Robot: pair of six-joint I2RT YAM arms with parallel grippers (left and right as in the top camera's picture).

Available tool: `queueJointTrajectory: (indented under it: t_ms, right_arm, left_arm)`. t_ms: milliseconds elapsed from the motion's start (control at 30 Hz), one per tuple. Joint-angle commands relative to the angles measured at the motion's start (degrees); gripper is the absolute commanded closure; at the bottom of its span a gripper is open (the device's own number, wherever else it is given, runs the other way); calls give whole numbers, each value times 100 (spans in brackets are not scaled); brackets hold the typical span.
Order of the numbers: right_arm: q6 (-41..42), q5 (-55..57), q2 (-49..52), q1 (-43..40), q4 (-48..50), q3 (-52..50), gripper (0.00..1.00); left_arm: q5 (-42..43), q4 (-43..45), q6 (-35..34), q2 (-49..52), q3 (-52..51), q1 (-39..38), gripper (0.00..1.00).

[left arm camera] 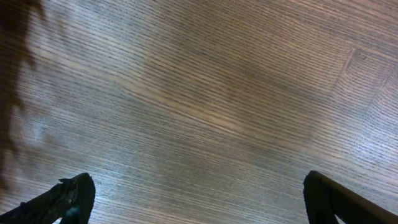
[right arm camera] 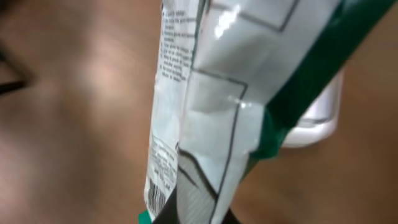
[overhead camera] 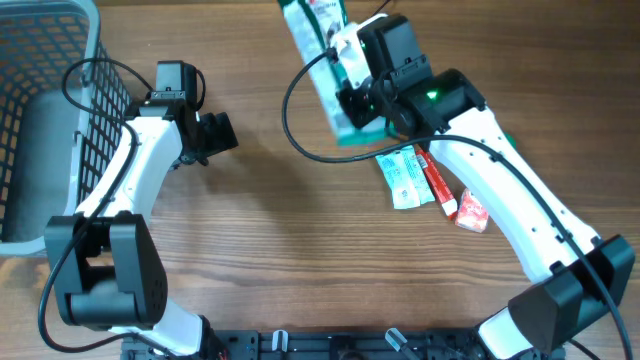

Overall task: Scan the item barcode
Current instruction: 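Lift the gloves packet up to the white scanner with the right gripper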

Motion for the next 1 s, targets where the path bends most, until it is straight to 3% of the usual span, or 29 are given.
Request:
queueJointTrajectory:
  t_ms: [0,267,400,500,667,967]
  right_arm:
    - [-1390,1812,271,-13,726,63,96]
    - [-3392,3727,1526,-15,3567,63,96]
    - [-4334,4232,2288,-44,5257,63,96]
    - [-4647,4282,2653,-55,5993,63,96]
    - [-4444,4148,3042,-46,6422,63,96]
    - [-2310,3300,3130,-39,5438,61,96]
  left_arm:
    - [-76,-4,13,-13,33,11,0]
    - [-76,-4,11,-13,33,11,0]
    - [-76,-4,11,-13,33,11,0]
    - [-76,-4,11,-13,33,11,0]
    - [-76,-4,13,-13,33,11,0]
    - [-76,-4,11,-13,33,11,0]
